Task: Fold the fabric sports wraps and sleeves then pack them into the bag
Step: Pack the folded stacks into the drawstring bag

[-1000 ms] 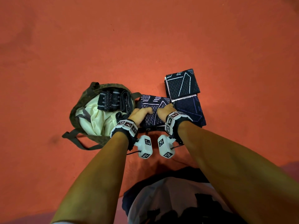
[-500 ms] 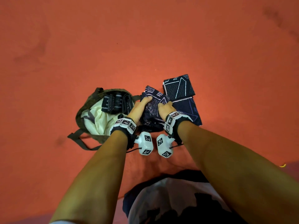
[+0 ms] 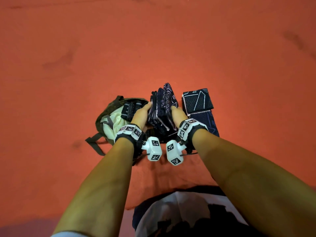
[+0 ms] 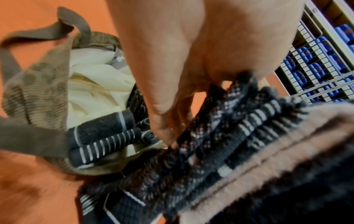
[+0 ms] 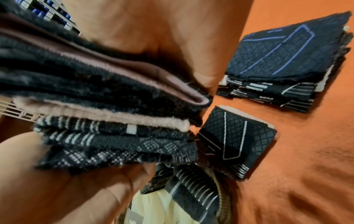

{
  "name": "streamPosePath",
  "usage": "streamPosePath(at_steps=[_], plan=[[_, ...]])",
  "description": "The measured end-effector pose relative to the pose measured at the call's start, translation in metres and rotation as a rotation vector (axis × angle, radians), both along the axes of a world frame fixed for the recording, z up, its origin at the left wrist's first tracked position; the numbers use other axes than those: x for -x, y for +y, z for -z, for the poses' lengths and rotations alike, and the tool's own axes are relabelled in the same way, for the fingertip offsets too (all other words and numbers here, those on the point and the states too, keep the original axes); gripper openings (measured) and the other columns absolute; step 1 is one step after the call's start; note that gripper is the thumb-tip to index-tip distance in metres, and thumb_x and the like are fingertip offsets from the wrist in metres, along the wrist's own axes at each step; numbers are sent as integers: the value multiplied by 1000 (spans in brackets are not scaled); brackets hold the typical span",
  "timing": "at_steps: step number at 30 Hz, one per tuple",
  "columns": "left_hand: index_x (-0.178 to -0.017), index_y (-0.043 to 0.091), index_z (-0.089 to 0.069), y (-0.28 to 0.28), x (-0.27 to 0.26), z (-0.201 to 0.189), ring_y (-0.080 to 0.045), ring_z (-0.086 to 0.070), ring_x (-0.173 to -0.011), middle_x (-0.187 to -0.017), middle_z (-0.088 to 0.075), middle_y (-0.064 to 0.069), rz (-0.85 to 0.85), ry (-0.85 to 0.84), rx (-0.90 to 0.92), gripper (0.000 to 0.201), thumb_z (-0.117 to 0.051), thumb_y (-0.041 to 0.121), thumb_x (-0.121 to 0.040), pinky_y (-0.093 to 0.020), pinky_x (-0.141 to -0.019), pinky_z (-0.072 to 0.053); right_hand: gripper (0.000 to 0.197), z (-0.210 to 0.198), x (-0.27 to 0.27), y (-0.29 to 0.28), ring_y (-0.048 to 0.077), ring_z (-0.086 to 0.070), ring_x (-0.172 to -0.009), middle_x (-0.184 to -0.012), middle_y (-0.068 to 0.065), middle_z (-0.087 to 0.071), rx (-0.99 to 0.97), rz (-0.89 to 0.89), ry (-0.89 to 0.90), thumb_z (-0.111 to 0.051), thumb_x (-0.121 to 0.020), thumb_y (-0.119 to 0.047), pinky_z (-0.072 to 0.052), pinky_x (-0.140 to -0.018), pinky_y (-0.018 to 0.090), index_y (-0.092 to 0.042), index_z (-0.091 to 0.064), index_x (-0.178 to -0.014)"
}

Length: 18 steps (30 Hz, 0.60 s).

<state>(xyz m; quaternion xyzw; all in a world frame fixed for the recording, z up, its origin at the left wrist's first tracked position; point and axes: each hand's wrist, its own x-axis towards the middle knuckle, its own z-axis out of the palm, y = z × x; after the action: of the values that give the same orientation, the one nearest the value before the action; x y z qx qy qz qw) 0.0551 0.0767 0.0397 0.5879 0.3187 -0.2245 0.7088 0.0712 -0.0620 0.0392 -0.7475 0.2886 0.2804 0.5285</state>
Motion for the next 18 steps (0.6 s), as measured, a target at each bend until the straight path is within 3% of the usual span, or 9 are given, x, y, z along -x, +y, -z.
streamPosePath(at_steps=[4, 6, 9, 11, 16, 18], plan=[[-110, 20, -75, 15, 3, -9, -28, -71, -103, -108, -76, -8, 4, -47, 13, 43, -64, 54, -88, -45, -98, -53, 78, 26, -11, 14, 37, -56, -116, -128, 19, -60, 0, -31, -16, -33, -70, -52, -40, -105, 48, -9, -54, -132], [-108, 22, -76, 22, 2, -13, -28, -71, -104, -108, -76, -7, 4, -64, 7, 43, -65, 56, -85, -46, -100, -52, 74, 18, -11, 21, 35, -58, -112, -124, 18, -62, -7, -39, -16, -34, -72, -51, -43, -102, 46, -10, -55, -130], [-109, 20, -76, 32, 1, -16, -28, -70, -105, -109, -75, -8, -36, -75, -3, 46, -64, 57, -84, -49, -104, -50, 55, -9, -8, 32, 34, -54, -117, -129, 15, -57, -21, -79, -21, -38, -95, -41, -39, -91, 38, -7, -47, -138], [-109, 18, -76, 39, 1, -18, -28, -70, -106, -109, -75, -9, -83, -64, 5, 47, -60, 56, -89, -48, -104, -50, 52, -15, -10, 38, 34, -53, -119, -131, 17, -54, -33, -85, -25, -37, -99, -37, -36, -88, 37, -5, -43, -140], [-106, 19, -74, 58, 0, -22, -23, -71, -95, -109, -75, -9, -116, -84, 2, 39, -57, 51, -94, -40, -95, -53, 58, -14, -18, 59, 37, -56, -117, -129, 19, -57, -79, -84, -29, -41, -94, -40, -44, -96, 41, -5, -43, -140], [-105, 21, -74, 67, -1, -23, -21, -72, -93, -106, -76, -6, -116, -95, -29, 40, -61, 56, -89, -40, -95, -54, 73, -2, -24, 69, 37, -58, -115, -128, 17, -60, -109, -101, -23, -42, -80, -50, -45, -101, 45, -8, -46, -139]])
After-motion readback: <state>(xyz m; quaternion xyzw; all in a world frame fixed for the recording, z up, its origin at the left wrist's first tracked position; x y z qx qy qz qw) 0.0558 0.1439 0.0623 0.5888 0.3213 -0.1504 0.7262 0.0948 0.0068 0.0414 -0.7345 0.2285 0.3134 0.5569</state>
